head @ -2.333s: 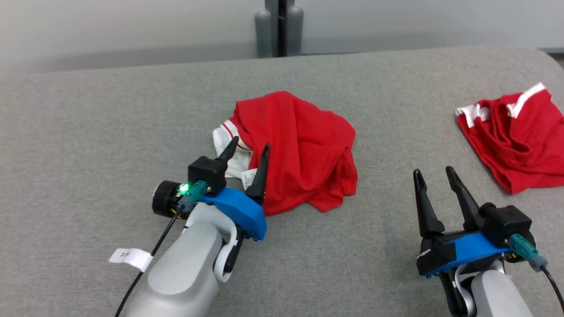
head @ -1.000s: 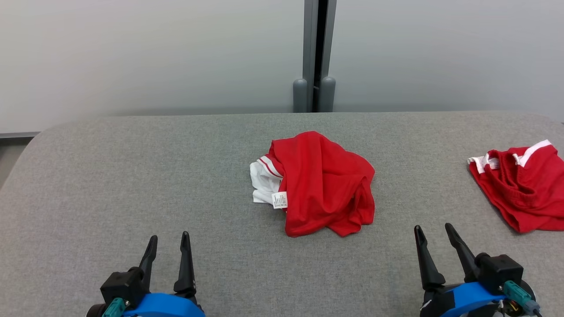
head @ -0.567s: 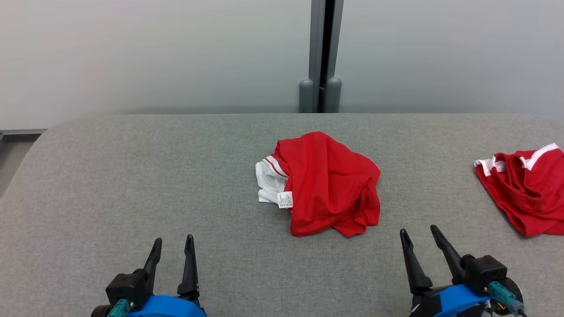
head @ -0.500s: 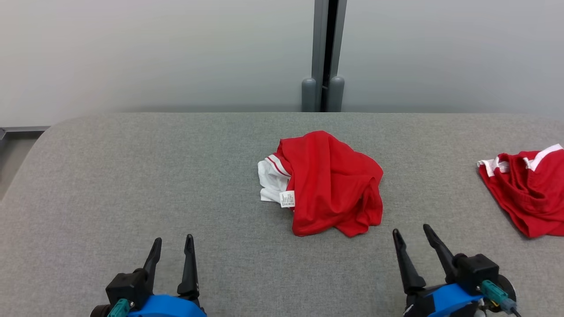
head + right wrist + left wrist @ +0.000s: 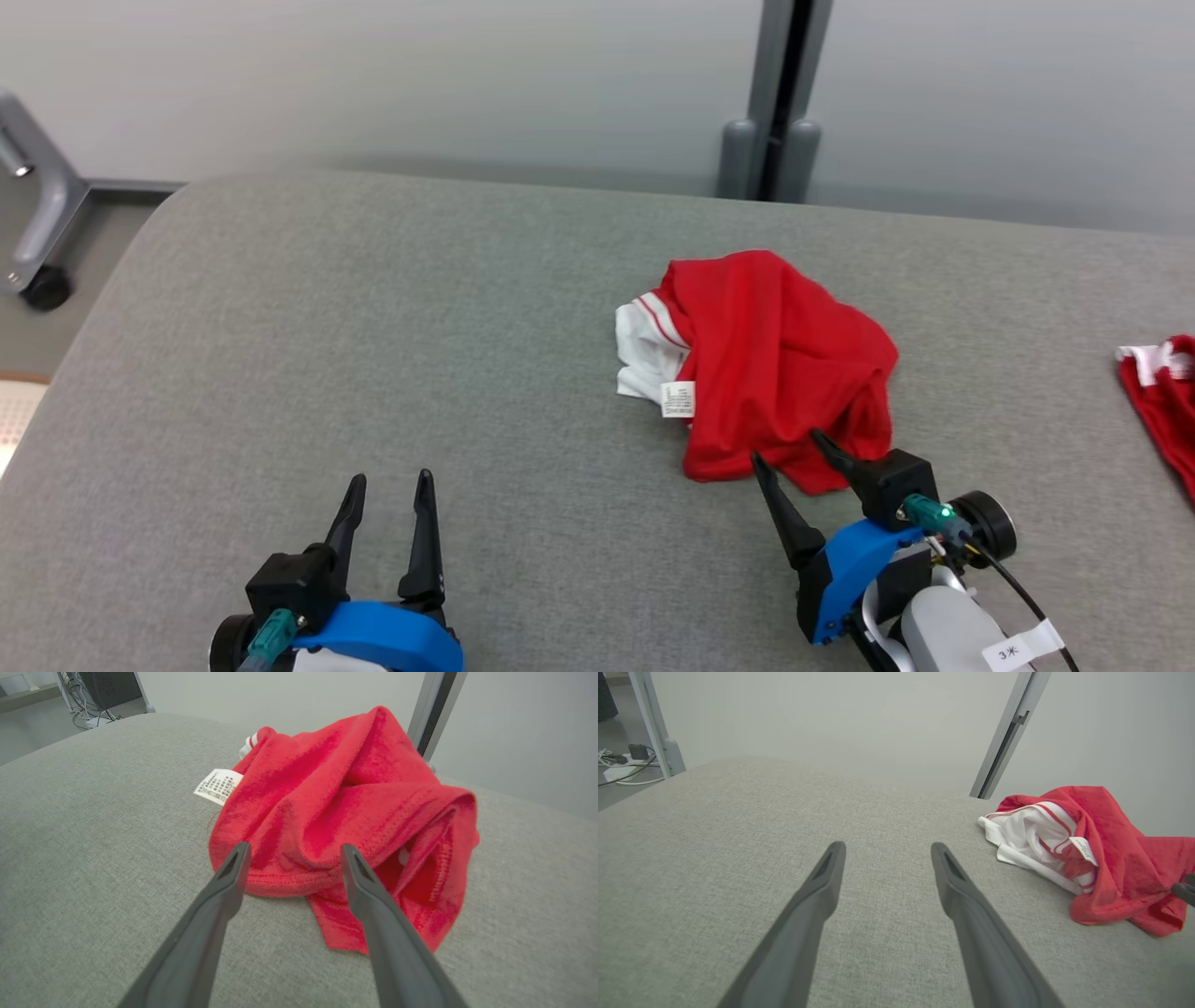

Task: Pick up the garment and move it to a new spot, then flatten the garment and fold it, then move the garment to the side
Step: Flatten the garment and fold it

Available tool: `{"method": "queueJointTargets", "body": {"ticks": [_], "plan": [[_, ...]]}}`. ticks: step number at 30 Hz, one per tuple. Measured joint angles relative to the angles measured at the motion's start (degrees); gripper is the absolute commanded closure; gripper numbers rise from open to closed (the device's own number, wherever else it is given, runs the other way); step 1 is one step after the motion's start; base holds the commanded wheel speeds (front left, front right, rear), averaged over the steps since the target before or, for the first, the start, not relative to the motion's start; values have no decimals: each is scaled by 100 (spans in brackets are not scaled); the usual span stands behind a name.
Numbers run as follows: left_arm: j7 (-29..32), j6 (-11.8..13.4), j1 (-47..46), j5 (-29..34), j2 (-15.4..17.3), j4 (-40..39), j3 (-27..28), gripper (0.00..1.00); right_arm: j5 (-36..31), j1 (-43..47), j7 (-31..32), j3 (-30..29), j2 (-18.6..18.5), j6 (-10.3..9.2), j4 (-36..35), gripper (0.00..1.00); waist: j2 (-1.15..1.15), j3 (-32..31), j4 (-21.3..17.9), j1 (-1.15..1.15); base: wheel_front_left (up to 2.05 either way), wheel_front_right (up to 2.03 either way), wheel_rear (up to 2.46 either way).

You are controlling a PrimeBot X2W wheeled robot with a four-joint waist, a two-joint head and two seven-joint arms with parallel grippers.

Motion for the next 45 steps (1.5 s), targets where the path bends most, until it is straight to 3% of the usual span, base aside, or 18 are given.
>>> {"method": "queueJointTargets", "body": {"ticks": [8,21,22,24,34,40,45], "plan": [[0,-36,-37,59,-120,34,101,0,158,-91,83,-278,-2,0,654,0,0,274,343,0,0,0,0],[0,-118,-62,218,-209,69,248,0,918,-502,-410,318,0,0,683,0,0,421,322,0,0,0,0],[0,-119,-63,231,-213,76,261,0,973,-515,-430,338,0,0,648,54,0,423,311,0,0,0,0],[1,-152,-69,260,-223,100,303,0,1035,-564,-480,386,0,0,604,100,0,421,271,0,0,0,0],[0,-180,-74,357,-263,148,405,0,1385,-627,-570,461,3,0,-475,100,0,289,9,0,0,0,0],[0,-223,-76,408,-291,159,392,0,775,-619,-205,-698,-20,0,-1062,100,0,247,-108,-1,0,0,0],[1,-268,-131,455,-300,189,387,0,151,-625,224,-1820,-302,0,-953,100,0,340,-46,-1,0,0,0]]}}
